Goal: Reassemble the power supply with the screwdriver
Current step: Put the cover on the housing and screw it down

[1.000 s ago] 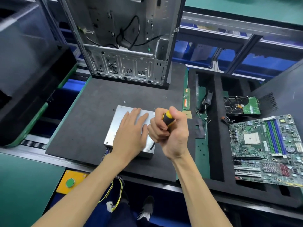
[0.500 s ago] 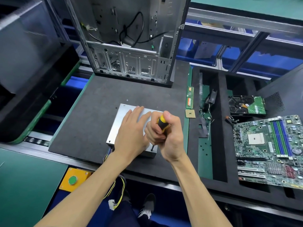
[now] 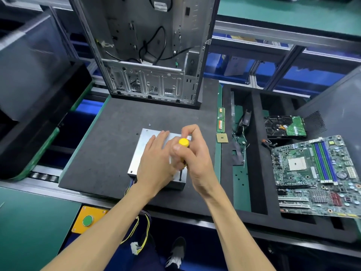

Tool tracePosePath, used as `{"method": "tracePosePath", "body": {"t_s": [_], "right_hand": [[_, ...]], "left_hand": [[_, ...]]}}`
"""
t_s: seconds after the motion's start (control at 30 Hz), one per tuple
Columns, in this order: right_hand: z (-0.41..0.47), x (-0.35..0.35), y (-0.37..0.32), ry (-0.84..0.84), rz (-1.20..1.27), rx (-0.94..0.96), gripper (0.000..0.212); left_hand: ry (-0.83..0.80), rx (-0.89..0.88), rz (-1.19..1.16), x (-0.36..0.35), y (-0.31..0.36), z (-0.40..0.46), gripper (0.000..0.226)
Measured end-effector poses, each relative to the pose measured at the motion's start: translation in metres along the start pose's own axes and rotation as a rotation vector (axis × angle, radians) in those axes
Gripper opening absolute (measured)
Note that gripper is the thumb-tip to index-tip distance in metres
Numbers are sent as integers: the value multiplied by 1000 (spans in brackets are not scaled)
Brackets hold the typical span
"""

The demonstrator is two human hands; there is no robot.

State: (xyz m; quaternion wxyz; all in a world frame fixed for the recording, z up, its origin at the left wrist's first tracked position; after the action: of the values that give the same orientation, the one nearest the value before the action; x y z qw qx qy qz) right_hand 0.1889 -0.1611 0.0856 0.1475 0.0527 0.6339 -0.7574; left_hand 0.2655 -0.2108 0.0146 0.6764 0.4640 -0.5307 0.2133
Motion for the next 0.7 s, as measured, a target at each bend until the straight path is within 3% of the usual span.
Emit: {"method": "tracePosePath", "body": {"t_s": [0.03, 0.17, 0.37, 0.53, 0.63, 0.7], "right_hand": [[0, 1, 0, 23, -17, -3, 9], [-3, 2, -3, 56, -71, 20, 35], [-10, 6, -10, 143, -105, 36, 17], [-13, 1, -9, 165, -158, 42, 32], [-15, 0, -13, 189, -173, 52, 5], [-17, 2, -13, 238, -175, 38, 18]], "left_hand": [[1, 5, 1, -1, -1, 1, 41], [46, 68, -74, -2, -9, 0, 29], [71, -17, -26, -1, -4, -3, 49], [48, 20, -89, 4, -3, -5, 31], [42, -16, -116, 4, -1, -6, 41], [28, -49, -34, 3, 1, -6, 49]]}}
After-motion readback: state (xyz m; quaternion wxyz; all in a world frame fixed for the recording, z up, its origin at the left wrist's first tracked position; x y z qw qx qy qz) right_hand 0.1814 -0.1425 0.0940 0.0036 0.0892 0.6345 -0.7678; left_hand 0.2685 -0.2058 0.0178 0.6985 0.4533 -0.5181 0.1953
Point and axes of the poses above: each hand's wrist, its own z-axis towards the middle knuckle, its own x-axis out of the back of the hand, y = z × x, the point moved 8 cm from there along z, towards the middle knuckle, and after that the axes turned 9 degrees about -y, right-handed, at the moved point
